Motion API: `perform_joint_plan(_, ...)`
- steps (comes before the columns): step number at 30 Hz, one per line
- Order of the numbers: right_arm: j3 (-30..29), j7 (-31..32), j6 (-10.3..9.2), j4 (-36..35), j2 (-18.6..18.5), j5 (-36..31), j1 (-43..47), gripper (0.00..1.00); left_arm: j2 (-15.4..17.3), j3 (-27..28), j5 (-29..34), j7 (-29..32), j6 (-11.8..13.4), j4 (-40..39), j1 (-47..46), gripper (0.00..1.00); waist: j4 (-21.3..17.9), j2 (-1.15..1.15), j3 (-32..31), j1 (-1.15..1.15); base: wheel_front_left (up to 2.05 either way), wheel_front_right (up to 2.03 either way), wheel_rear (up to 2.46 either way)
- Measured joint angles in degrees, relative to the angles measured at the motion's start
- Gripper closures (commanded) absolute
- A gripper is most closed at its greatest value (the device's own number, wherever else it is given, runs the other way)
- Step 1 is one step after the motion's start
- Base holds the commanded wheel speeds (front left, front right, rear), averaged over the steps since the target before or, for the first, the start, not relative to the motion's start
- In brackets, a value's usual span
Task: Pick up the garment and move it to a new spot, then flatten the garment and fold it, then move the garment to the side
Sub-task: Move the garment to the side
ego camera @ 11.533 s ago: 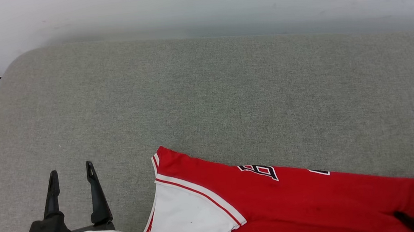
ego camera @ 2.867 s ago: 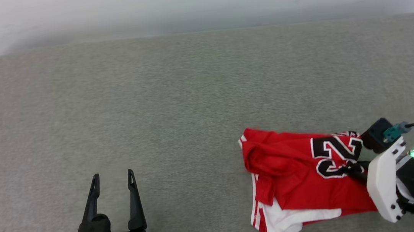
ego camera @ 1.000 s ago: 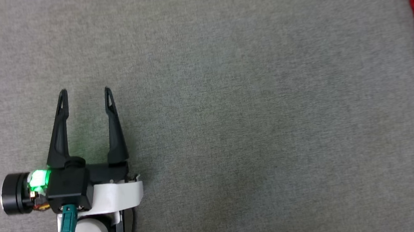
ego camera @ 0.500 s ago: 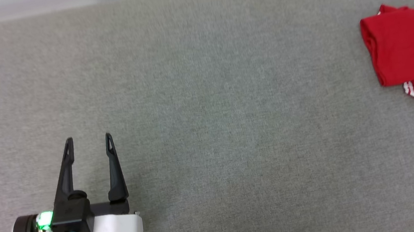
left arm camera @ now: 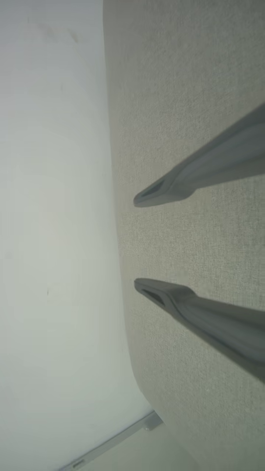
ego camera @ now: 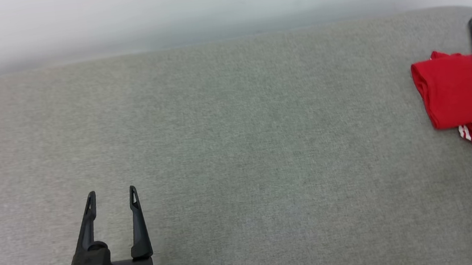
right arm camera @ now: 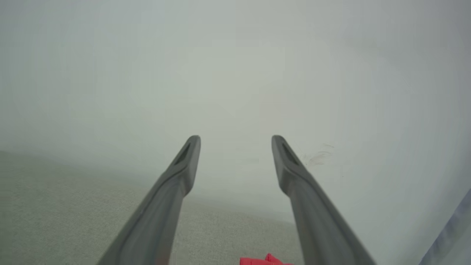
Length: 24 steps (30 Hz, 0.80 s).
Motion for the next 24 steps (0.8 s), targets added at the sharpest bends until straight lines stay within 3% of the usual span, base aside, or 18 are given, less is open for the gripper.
perform_joint_plan(8, -3.9, 0.1, 0.00, -6.8, 8.9, -3.1, 12.3, 0.00, -0.4, 0.0, -0.1, 0.0, -0.6, 1.4, 1.0, 0.00, 2.2, 0.00, -3.0, 0.00, 0.00, 0.00, 0.00)
perform_joint_plan(13, -5.3, 0.8, 0.00, -8.0, 12.6, -3.2, 17.1, 0.00, -0.4, 0.1, -0.1, 0.0, -1.2, 2.0, 1.9, 0.00, 3.1, 0.00, -4.4, 0.00, 0.00, 0.00, 0.00)
perform_joint_plan(24, -2.9, 1.2, -0.02, -8.1, 18.2, -4.9, 25.1, 0.00, -1.1, -0.8, 0.2, 0.0, -1.8, 3.4, 2.9, 0.00, 4.3, 0.00, -6.7, 0.01, 0.00, 0.00, 0.00)
